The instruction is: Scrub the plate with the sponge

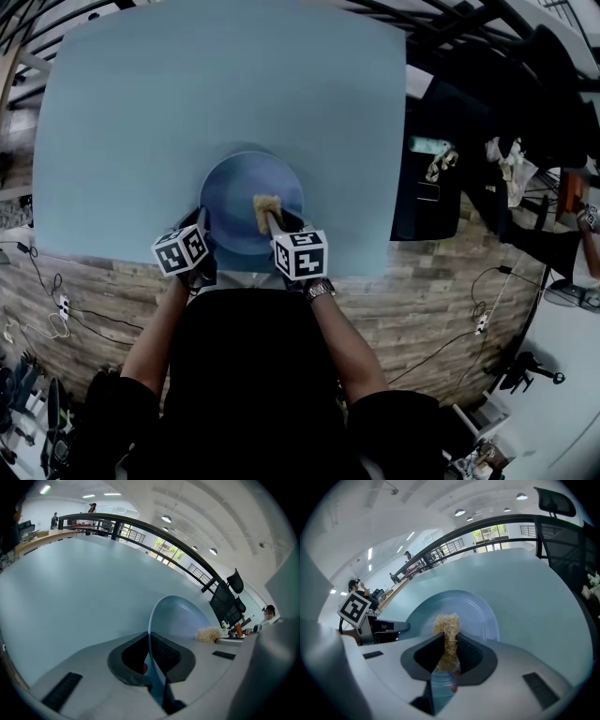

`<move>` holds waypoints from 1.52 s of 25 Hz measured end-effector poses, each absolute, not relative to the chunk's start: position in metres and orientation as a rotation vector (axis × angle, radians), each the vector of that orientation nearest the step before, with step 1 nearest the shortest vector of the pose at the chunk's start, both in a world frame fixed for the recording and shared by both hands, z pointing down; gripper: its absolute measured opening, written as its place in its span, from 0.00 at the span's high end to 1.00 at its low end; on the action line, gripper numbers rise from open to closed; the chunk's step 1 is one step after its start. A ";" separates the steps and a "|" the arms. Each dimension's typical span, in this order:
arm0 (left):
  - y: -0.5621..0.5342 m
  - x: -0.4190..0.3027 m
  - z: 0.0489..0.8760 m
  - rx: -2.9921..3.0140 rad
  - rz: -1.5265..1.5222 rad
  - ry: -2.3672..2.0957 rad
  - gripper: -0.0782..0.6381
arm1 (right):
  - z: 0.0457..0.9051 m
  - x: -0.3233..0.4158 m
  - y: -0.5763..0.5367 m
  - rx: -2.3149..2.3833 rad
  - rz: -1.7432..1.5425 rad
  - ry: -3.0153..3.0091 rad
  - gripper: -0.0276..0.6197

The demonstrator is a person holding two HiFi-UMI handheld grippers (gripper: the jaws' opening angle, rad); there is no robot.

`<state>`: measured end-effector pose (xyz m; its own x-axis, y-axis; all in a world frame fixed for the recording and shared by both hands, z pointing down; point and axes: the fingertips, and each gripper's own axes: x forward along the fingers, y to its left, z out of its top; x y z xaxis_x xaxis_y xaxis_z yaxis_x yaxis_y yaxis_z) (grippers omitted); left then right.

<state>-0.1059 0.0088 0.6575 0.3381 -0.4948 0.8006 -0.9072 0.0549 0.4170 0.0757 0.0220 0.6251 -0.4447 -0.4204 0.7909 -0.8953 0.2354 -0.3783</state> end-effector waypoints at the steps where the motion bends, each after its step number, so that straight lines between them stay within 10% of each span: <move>1: 0.008 -0.107 0.658 1.589 0.511 -1.301 0.88 | 0.625 0.077 0.021 1.207 1.143 -1.969 0.85; 38: 0.011 -0.099 0.657 1.580 0.480 -1.314 0.88 | 0.594 0.129 0.004 1.397 1.063 -1.933 0.85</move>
